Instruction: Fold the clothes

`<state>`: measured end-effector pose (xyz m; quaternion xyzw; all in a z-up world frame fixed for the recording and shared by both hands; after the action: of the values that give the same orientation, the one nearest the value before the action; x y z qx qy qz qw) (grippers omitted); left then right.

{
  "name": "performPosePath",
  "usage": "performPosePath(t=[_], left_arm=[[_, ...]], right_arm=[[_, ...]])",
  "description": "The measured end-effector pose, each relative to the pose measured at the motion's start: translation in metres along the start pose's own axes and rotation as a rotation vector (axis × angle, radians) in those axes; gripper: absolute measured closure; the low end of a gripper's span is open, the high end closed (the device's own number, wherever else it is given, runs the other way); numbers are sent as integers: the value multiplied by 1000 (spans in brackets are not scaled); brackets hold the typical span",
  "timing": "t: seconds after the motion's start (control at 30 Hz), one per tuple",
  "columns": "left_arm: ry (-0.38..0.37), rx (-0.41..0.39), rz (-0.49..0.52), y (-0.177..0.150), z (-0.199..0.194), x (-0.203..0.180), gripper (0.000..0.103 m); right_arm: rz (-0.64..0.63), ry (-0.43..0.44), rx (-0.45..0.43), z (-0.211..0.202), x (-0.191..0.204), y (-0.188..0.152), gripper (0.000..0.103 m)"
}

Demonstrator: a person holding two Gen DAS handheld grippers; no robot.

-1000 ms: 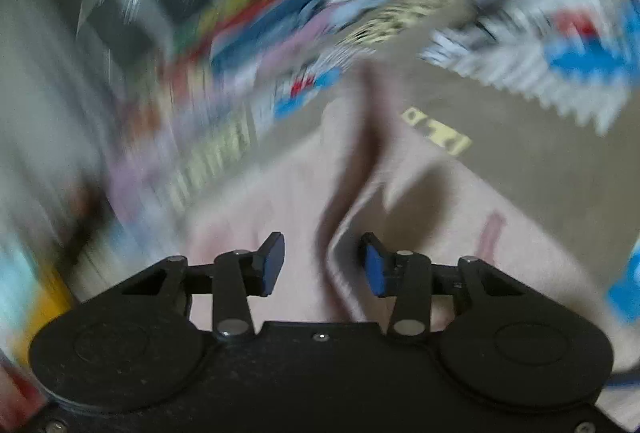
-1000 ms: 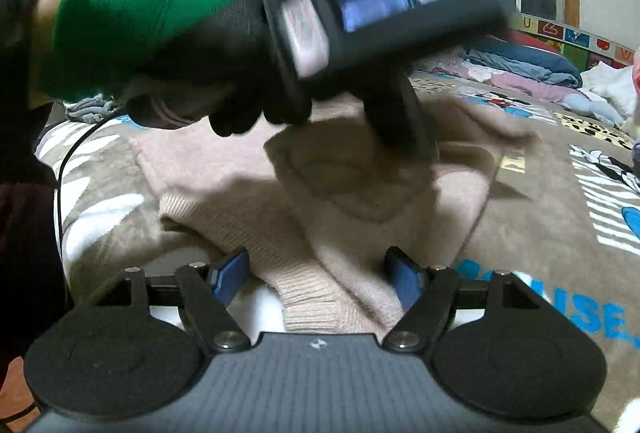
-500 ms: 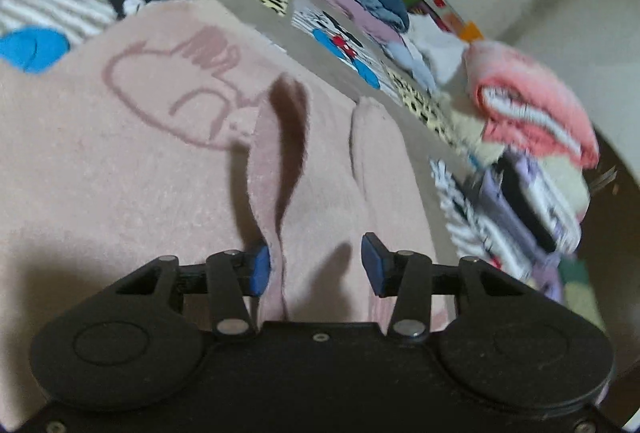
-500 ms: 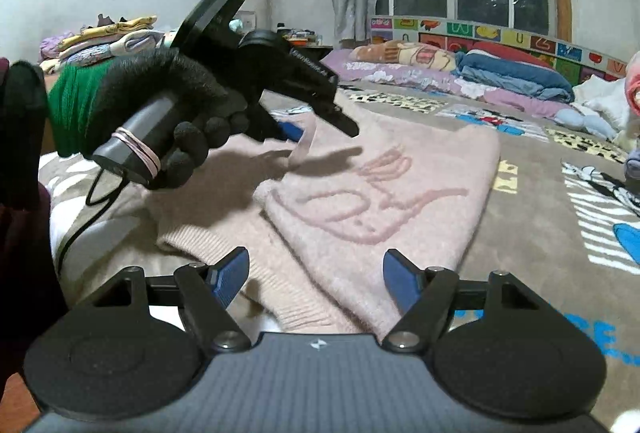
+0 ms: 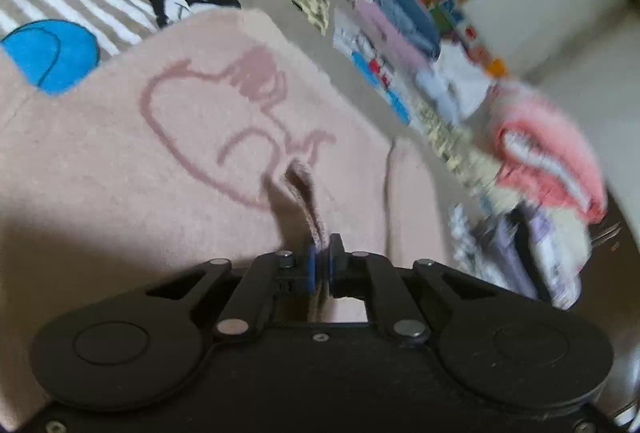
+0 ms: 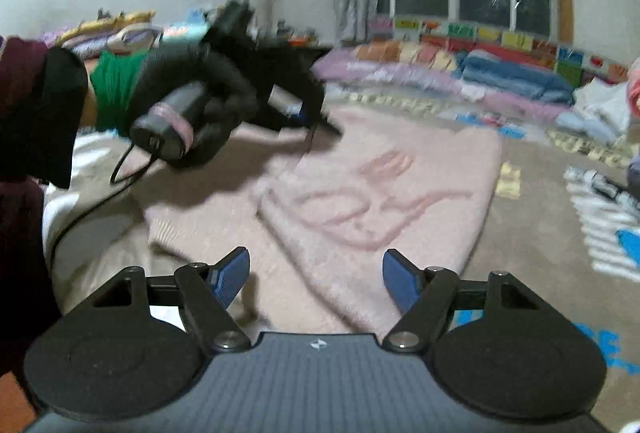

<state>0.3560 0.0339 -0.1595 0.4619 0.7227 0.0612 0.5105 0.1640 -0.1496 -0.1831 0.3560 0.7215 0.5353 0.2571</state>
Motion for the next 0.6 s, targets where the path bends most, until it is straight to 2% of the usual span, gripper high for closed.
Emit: performPosePath(t=[0.07, 0.17, 0.33, 0.47, 0.53, 0.6], left_arm=[[-34, -25, -6, 4, -8, -4, 100], [-110, -78, 94, 12, -27, -30, 100], [-181, -124, 186, 17, -52, -56, 100], [-164, -133, 198, 8, -60, -44, 100], [-86, -115, 196, 5, -48, -24, 100], [14, -54, 189, -2, -27, 0, 100]], right_arm=[[3, 16, 28, 3, 0, -4, 29], [3, 43, 77, 7, 2, -11, 28], [-17, 51, 79, 2, 4, -15, 29], [-9, 50, 87, -2, 0, -18, 29], [-3, 51, 89, -3, -2, -18, 29], [-1, 54, 88, -3, -1, -18, 29]])
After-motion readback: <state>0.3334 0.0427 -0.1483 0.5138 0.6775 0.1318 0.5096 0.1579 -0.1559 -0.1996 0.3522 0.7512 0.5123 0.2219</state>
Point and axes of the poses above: each gripper's, at about its wrist camera, not at the fingertips, and z roughly the way its jaws point, x to its left, y to its top, the point moved 10 cm from there along z, roughly the way its jaws point, and after that the axes turned 6 degrees about -x, right-handed, at the moved point
